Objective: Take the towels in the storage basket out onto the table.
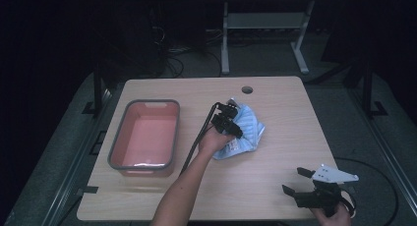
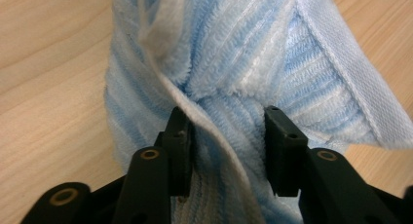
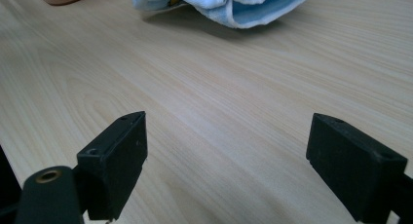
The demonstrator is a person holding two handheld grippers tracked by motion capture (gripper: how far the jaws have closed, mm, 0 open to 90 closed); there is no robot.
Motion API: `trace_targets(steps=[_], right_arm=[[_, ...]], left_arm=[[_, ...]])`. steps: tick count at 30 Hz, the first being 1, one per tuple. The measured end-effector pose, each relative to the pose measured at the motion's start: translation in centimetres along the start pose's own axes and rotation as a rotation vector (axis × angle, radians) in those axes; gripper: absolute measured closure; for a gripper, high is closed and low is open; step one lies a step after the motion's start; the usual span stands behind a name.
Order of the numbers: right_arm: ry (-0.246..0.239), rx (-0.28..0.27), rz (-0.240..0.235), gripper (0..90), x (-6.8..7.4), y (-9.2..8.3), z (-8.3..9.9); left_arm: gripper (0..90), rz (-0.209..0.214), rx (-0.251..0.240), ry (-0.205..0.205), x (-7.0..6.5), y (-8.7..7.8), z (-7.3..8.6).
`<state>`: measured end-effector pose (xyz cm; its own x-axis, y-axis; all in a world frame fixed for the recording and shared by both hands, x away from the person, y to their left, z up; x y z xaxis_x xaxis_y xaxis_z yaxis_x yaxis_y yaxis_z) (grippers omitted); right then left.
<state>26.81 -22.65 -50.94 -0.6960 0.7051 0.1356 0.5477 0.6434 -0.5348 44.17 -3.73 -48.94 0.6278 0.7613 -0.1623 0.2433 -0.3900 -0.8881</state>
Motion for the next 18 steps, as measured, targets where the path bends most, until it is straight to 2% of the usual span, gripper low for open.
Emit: trace_targets(steps=[4, 5, 16, 18], right_arm=[[0.000, -0.001, 0.003, 14.4, 0.00, -0.01, -0.01], [-0.001, 0.000, 0.003, 14.4, 0.07, 0.05, 0.00], [-0.003, 0.008, 0.005, 14.4, 0.28, 0.20, 0.05], [-0.005, 0.009, 0.007, 14.5, 0.27, 0.25, -0.01]], left_arm=[[49.2, -0.003, -0.001, 0.001, -0.10, 0.21, 0.13], [46.9, -0.001, -0.006, -0.009, -0.21, 0.34, 0.25], [40.5, 0.011, -0.022, -0.005, -0.46, -0.12, 0.63], [39.8, 0.031, -0.040, -0.016, -0.56, -0.41, 0.63]])
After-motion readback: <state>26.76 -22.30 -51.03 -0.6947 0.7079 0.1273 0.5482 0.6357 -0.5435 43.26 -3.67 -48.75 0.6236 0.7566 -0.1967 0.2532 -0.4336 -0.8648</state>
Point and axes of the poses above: each handheld gripper's, and its own axes: y roughly forward along the jaws, z roughly out of its underside, x roughly to its left, the point moved 9 cm from there along y, roughly forward along the jaws, and after that the axes turned 4 degrees about -z, right-handed, at the moved point
